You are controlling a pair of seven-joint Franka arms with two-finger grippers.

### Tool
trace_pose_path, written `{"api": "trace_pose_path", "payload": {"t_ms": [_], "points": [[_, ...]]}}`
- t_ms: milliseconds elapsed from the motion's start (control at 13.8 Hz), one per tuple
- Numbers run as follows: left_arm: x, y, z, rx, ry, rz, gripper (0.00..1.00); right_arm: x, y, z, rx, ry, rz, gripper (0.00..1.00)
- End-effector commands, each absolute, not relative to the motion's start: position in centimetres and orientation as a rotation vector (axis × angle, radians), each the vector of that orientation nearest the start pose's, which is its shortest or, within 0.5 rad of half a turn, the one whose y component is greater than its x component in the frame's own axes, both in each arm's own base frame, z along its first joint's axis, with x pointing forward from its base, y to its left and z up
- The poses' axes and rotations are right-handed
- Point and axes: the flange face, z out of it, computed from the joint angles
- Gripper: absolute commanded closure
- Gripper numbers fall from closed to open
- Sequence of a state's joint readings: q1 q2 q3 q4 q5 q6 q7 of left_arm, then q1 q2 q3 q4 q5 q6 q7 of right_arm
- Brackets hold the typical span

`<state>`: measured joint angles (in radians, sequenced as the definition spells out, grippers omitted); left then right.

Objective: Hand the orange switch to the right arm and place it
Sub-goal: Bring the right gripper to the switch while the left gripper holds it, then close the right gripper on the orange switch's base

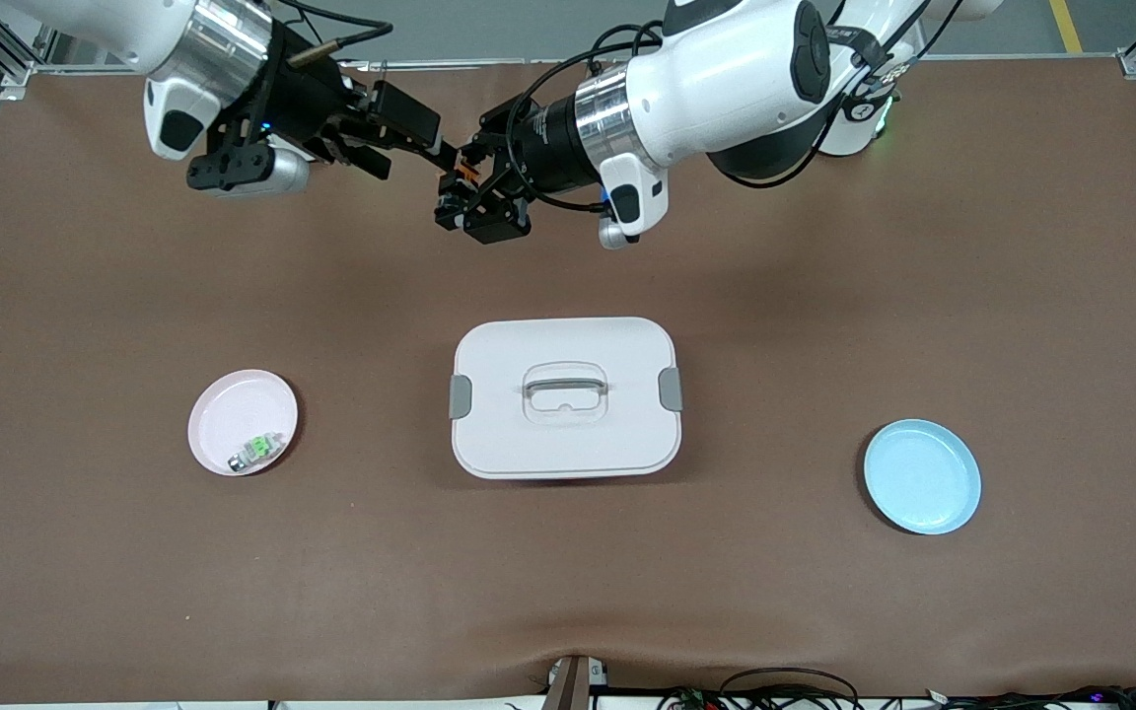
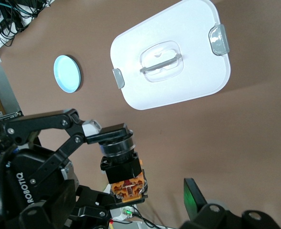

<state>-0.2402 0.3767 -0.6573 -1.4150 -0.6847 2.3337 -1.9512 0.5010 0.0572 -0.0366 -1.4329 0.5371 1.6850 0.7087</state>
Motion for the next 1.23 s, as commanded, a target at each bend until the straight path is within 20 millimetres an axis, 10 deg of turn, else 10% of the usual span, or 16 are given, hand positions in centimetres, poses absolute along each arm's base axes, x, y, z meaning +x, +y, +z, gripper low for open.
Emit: {"api": "trace_pose_path", "payload": {"t_ms": [0,942,1159], "points": [[49.6,-49.5,60.5,1.666,1.569,-0.893,0.88,48.6,31.2,67.6,-2.582,0.34,0.142,0.0],[49.3,-49.4,60.1,1.677,1.576,-0.889,0.87,47.7,33.1,65.5,-2.593,0.31,0.111,0.0],[49.3,-49.5,59.9,1.691,1.575,-0.872,0.87,47.6,33.2,65.5,-2.595,0.303,0.114,0.45]]}}
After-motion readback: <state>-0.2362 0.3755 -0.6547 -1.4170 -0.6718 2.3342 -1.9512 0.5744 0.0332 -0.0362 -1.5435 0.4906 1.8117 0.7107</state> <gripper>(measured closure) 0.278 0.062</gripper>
